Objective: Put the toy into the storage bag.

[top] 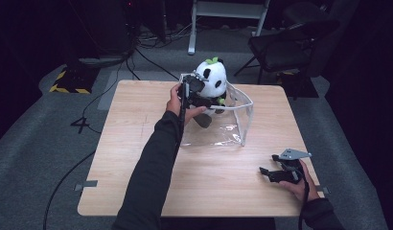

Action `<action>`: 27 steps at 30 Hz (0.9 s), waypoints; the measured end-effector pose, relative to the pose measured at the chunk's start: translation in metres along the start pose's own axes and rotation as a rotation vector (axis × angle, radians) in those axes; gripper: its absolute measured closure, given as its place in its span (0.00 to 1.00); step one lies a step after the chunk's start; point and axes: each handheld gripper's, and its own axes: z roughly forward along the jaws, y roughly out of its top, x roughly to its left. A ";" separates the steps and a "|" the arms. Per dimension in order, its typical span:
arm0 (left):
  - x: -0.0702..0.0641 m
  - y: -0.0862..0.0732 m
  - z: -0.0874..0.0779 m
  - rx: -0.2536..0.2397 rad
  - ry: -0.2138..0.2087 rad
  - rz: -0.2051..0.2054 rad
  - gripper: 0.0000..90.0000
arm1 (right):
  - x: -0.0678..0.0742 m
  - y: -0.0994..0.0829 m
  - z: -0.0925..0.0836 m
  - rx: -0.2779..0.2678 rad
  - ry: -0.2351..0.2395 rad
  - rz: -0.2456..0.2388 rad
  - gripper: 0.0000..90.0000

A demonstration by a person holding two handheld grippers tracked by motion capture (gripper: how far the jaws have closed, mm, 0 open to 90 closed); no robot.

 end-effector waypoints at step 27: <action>-0.002 0.003 -0.001 0.024 0.065 0.019 0.22 | 0.000 0.000 0.000 0.001 0.000 0.000 0.20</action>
